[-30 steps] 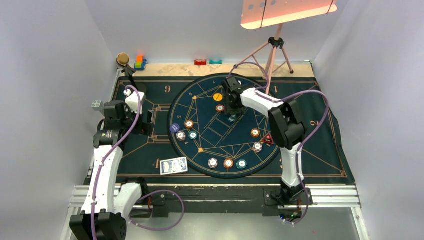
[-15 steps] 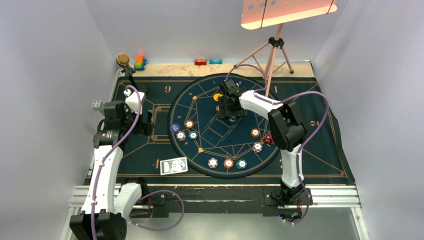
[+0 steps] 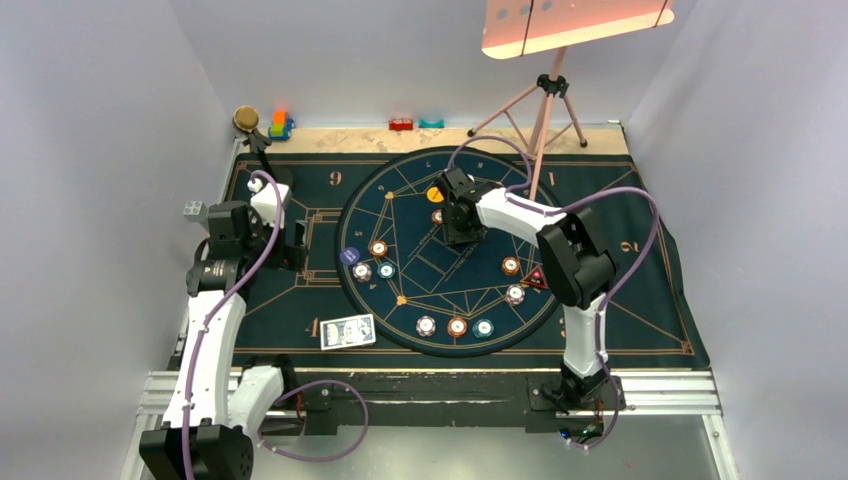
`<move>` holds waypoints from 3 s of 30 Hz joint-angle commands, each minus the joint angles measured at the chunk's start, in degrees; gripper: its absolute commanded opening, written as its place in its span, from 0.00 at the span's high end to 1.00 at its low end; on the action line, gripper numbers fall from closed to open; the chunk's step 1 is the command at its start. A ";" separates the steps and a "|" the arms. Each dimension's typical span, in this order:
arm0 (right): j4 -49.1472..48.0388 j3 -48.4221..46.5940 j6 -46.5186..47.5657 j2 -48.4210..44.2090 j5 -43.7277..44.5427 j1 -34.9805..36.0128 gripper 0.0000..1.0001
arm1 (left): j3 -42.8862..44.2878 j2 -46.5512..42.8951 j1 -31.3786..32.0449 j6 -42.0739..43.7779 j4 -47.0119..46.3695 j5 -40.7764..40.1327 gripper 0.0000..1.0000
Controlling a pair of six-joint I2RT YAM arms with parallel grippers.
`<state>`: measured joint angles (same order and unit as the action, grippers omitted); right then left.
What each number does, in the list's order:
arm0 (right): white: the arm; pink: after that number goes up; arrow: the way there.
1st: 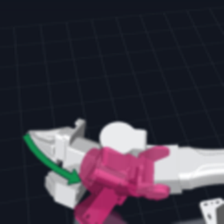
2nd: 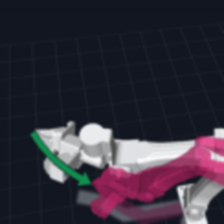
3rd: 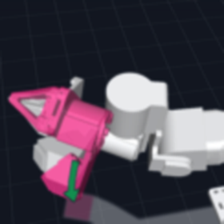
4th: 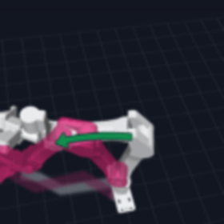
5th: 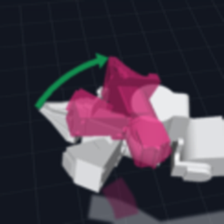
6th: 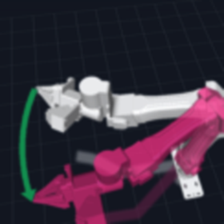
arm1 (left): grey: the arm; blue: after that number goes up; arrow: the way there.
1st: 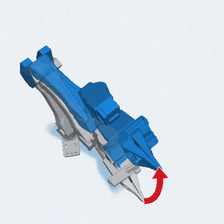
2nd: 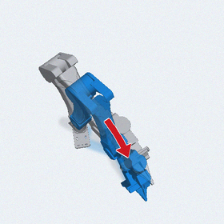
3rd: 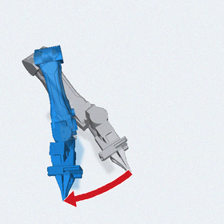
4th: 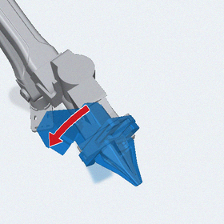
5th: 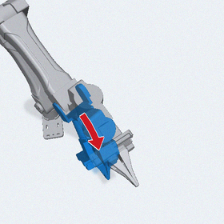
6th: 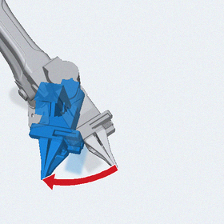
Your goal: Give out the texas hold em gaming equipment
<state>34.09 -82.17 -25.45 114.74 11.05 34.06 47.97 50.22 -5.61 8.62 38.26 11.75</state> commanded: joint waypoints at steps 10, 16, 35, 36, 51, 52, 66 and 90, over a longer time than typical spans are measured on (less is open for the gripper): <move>0.87 -7.80 2.66 5.17 4.54 -0.23 0.56 | -0.33 -0.56 -0.37 0.64 -1.93 0.05 0.00; -1.17 1.02 0.72 -4.06 3.40 0.30 0.24 | -0.41 -0.60 -0.44 0.63 -1.92 0.02 0.00; 3.98 35.06 -17.34 -37.33 -1.44 14.36 0.06 | -1.34 -2.00 -0.44 1.29 -2.62 2.04 0.00; 4.21 35.78 -18.33 -37.51 -1.01 15.40 0.05 | -1.42 -2.13 -0.46 1.34 -2.67 2.17 0.00; 4.94 37.64 -22.41 -38.05 0.68 17.62 0.12 | -1.47 -2.85 -0.45 1.18 -2.51 2.91 0.00; 5.03 38.03 -22.63 -38.54 0.54 17.69 0.14 | -1.44 -2.84 -0.45 1.14 -2.43 2.98 0.00; 6.87 41.26 -22.98 -41.98 0.83 17.79 0.17 | -1.37 -3.28 -0.46 1.08 -2.26 3.45 0.00; 2.39 39.92 -20.63 -34.25 1.10 18.38 0.39 | -1.22 -3.28 -0.44 0.98 -2.31 3.07 0.00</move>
<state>38.09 -41.28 -46.46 78.81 9.37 52.21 46.94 47.62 -5.61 9.19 37.78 14.33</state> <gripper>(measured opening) 0.637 0.996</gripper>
